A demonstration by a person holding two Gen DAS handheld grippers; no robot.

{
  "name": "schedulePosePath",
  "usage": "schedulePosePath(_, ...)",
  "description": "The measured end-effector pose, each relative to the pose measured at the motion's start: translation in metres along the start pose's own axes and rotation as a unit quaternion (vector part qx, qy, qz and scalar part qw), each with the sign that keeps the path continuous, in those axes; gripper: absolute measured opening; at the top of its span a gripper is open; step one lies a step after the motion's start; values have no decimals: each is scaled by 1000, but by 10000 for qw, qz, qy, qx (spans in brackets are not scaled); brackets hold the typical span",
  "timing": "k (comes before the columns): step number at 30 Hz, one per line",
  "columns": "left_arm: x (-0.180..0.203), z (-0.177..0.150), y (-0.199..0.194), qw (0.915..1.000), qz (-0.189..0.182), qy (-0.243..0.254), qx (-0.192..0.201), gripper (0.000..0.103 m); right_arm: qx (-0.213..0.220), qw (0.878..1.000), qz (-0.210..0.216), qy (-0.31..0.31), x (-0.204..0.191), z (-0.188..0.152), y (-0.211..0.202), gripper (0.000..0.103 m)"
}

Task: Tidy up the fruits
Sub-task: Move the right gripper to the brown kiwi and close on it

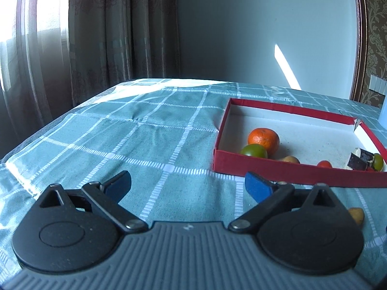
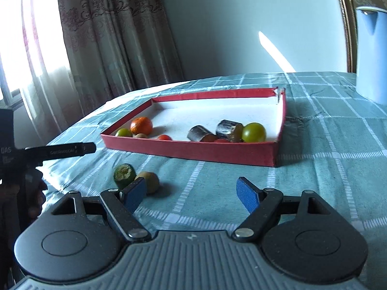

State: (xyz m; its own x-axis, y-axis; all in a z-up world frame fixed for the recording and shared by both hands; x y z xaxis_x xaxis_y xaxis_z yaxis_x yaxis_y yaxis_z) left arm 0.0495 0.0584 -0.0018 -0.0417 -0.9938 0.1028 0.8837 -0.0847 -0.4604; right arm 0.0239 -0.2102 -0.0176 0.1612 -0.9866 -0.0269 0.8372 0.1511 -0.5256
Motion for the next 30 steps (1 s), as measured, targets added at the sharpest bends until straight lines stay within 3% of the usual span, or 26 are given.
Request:
schedulePosePath(5,-4,0,-1,9998,-115,-155,23,103,178,9956,-2,-915,-35,0,-3,81)
schedulePosePath(10,-3,0,1,9996,-228,-169,-50,103,8,9948,-24,-1015,-43,1,7,81)
schedulePosePath(16,-2,-1,0,9995,-264,-144,-57,103,-193,9930,-55,-1164,-48,3,20,61)
schedulePosePath(22,-2,-1,1,9994,-291,-174,-89,103,-245,9932,-33,-1141,-48,4,25,59)
schedulePosePath(25,-2,-1,1,9993,-303,-174,-101,103,-296,9924,-8,-1197,-50,5,29,47)
schedulePosePath(30,-3,-1,3,9992,-333,-173,-142,103,-262,9918,34,-1251,-55,7,33,47)
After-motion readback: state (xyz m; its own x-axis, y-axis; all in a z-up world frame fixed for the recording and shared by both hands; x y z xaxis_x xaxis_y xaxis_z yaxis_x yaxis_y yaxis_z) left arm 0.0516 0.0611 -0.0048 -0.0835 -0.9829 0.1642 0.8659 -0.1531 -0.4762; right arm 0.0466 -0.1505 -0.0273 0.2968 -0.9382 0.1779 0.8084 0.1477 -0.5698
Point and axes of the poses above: each gripper's, at about its wrist camera, not at the fingertips, and y roughly the way its jaws point, x to its right, z to its top, the point moved 3 cm from there along y, roughly the way its jaws point, and after that the axes turned 13 degrees about -z, right-handed, at the moved point
